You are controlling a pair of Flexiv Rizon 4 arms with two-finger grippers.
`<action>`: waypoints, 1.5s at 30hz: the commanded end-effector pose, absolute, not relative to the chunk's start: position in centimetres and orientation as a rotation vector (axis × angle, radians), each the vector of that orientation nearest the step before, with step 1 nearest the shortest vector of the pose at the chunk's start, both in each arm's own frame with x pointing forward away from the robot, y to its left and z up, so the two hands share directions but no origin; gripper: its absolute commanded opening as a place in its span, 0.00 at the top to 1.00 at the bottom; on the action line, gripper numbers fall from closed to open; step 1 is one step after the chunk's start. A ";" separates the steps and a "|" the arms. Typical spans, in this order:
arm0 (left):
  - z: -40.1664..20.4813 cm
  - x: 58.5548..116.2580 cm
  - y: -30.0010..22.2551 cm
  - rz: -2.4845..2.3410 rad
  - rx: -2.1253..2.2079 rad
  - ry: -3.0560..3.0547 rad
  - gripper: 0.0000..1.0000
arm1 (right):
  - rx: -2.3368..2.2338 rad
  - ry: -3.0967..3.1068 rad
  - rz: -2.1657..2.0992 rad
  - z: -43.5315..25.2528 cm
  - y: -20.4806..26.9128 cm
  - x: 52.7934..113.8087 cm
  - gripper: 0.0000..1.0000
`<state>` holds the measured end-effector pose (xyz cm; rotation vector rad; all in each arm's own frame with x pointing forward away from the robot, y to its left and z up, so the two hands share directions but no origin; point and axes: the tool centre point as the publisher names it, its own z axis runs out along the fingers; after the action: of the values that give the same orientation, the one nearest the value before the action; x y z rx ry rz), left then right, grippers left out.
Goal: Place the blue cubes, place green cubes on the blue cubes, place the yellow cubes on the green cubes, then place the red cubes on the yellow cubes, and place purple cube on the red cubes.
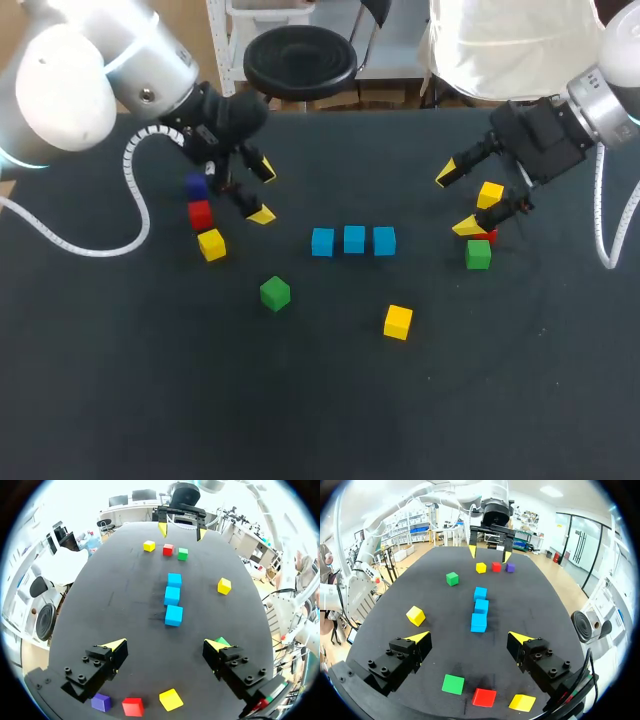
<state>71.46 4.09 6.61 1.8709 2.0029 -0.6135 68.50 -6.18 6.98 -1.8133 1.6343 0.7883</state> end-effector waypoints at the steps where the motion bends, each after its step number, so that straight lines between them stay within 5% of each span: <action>1: 6.6 71.4 4.2 -0.613 1.870 2.000 0.00 | -1.812 1.633 0.788 7.0 -6.2 68.5 0.00; 22: 6.6 71.4 4.2 -0.613 1.870 2.000 0.00 | -1.796 1.790 0.720 6.6 0.3 68.3 0.00; 45: 6.6 71.4 4.2 -0.613 1.870 2.000 0.00 | -1.685 1.666 0.780 7.5 -10.1 64.1 0.00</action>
<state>71.44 4.09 6.62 1.8707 2.0031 -0.6132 65.68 -9.04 7.36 -1.7195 1.6713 0.7966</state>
